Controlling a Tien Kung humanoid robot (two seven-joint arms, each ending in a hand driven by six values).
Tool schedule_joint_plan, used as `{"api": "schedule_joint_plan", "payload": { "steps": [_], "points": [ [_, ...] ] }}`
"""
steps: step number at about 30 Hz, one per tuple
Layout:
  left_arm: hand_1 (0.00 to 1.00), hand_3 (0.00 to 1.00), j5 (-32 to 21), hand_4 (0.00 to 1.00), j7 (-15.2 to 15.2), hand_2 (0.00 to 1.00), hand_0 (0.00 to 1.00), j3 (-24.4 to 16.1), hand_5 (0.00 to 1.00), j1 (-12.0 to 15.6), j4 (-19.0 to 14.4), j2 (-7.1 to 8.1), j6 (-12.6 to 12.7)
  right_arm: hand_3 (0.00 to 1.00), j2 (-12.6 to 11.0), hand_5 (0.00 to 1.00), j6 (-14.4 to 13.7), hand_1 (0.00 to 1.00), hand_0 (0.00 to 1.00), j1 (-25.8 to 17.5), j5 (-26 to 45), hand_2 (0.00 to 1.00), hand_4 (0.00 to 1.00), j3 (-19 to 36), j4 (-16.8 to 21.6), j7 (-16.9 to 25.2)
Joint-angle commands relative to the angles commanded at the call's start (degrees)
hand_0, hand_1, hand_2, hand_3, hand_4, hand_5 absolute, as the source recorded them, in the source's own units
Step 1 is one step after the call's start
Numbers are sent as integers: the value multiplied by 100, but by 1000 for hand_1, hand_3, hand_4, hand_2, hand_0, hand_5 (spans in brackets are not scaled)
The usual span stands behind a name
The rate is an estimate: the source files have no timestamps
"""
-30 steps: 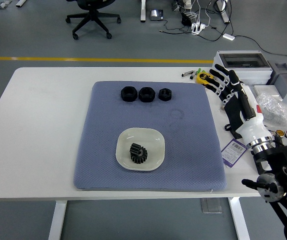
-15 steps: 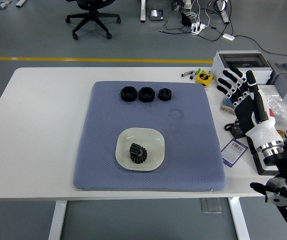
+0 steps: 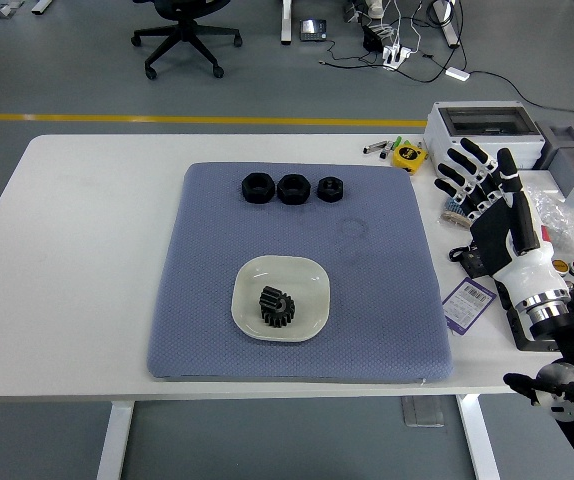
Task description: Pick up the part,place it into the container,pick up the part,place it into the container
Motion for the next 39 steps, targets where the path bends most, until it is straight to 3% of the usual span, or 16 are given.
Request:
{"api": "schedule_joint_plan", "payload": {
  "steps": [8,13,22,27,31,35,36,39],
  "points": [
    [412,313,280,800,0,438,256,-136,743,71,0,-28,109,838,38,842,-1,792,820,-144,-19,834,998,-12,-23,-28],
    [411,325,49,807,-49,438,269,36,768,162,0,-39,223,835,45,844,2,789,814,-193,-20,831,998,-14,-23,-36],
    [426,355,-429,810,-245,443,289,76,797,267,0,-37,-55,829,58,842,12,789,812,-238,-29,829,998,21,-12,-51],
    [431,340,-811,817,-134,446,296,53,816,298,0,-64,-235,824,29,842,13,789,807,-235,-102,825,998,2,9,-84],
    [427,320,-897,824,-92,451,291,2,840,290,0,-52,-536,817,17,839,20,784,805,-259,-120,820,998,-5,22,-95],
    [427,320,-744,824,-200,451,291,-98,840,293,0,-66,-540,817,10,839,16,784,805,-275,-125,820,998,-19,17,-105],
    [397,302,-743,784,-257,448,243,-112,724,309,0,-69,-512,810,11,837,8,782,803,-284,-124,813,998,-25,15,-110],
    [397,302,-782,784,-390,448,243,-125,724,351,0,-79,-366,810,8,837,-12,782,803,-291,-117,813,998,-43,12,-119]
  ]
}}
